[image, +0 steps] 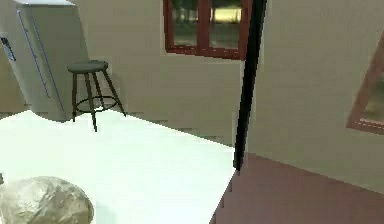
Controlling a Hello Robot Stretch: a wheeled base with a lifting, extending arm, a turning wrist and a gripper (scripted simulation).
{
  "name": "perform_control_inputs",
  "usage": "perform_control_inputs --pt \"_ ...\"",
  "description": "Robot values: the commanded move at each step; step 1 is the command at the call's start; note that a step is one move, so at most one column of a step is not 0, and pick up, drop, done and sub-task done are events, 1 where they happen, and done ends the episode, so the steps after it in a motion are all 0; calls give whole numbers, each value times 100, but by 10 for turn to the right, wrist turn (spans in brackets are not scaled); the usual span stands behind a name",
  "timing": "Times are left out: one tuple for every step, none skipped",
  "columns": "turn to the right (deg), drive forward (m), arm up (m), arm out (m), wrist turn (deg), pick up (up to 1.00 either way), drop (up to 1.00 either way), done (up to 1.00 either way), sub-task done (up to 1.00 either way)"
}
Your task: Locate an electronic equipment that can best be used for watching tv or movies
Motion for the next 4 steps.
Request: perform_control_inputs --pt "0 40 0 0 0 0 0 0 0" --pt "-150 0 0 0 0 0 0 0 0" --pt "0 100 0 0 0 0 0 0 0" --pt "-150 0 0 0 0 0 0 0 0"
